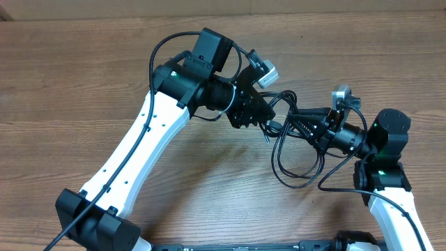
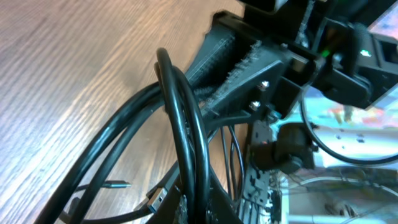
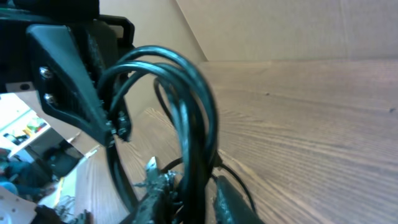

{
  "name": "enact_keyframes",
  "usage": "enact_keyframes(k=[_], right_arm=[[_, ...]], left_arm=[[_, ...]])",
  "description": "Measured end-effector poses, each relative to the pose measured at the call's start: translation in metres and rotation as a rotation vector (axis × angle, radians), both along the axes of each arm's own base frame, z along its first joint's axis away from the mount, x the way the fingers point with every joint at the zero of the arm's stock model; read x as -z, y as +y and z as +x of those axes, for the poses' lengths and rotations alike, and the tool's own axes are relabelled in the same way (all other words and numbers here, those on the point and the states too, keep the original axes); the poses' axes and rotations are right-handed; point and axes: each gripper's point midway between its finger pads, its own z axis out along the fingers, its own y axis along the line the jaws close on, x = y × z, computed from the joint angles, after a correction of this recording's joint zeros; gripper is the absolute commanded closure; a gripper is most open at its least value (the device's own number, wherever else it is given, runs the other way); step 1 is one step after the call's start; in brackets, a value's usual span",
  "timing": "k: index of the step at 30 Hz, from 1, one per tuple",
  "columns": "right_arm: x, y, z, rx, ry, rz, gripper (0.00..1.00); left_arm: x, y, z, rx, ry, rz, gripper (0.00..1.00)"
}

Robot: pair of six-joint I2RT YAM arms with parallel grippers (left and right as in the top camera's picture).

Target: Untangle cables

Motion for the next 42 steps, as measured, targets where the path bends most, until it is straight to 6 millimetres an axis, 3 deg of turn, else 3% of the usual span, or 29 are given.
enact_keyframes(k=[2, 16, 27, 28, 30, 33, 34, 36, 42], right_arm=[[0.0, 0.0, 0.001, 0.004, 0.003, 0.001, 0.96], [0.0, 0.0, 0.001, 0.004, 0.003, 0.001, 0.96], [0.001, 0.002, -0.003, -0.019, 0.014, 0.008, 0.96], [0.001, 0.002, -0.003, -0.019, 0.017, 0.009, 0.92], [0.002, 0.002, -0.004, -0.019, 0.024, 0.01, 0.68], [0.001, 0.002, -0.004, -0.019, 0.018, 0.009, 0.45], [0.002, 0.002, -0.004, -0.019, 0.025, 0.011, 0.29], [0.002, 0.002, -0.003, -0.017, 0.025, 0.01, 0.21], [0.001, 0.002, -0.003, -0.017, 0.016, 0.007, 0.2]], left_arm=[[0.003, 0.001, 0.005, -0.038, 0.01, 0.022, 0.96], [0.016, 0.012, 0.031, -0.269, 0.079, 0.13, 0.96], [0.037, 0.047, 0.069, -0.804, 0.277, 0.263, 0.96], [0.038, 0.049, 0.071, -0.831, 0.29, 0.263, 0.96], [0.039, 0.051, 0.073, -0.868, 0.306, 0.264, 0.96], [0.041, 0.058, 0.075, -0.88, 0.278, 0.291, 0.96], [0.043, 0.059, 0.073, -0.867, 0.266, 0.307, 0.96], [0.047, 0.063, 0.069, -0.817, 0.225, 0.348, 0.96], [0.05, 0.058, 0.051, -0.534, 0.076, 0.395, 0.96]])
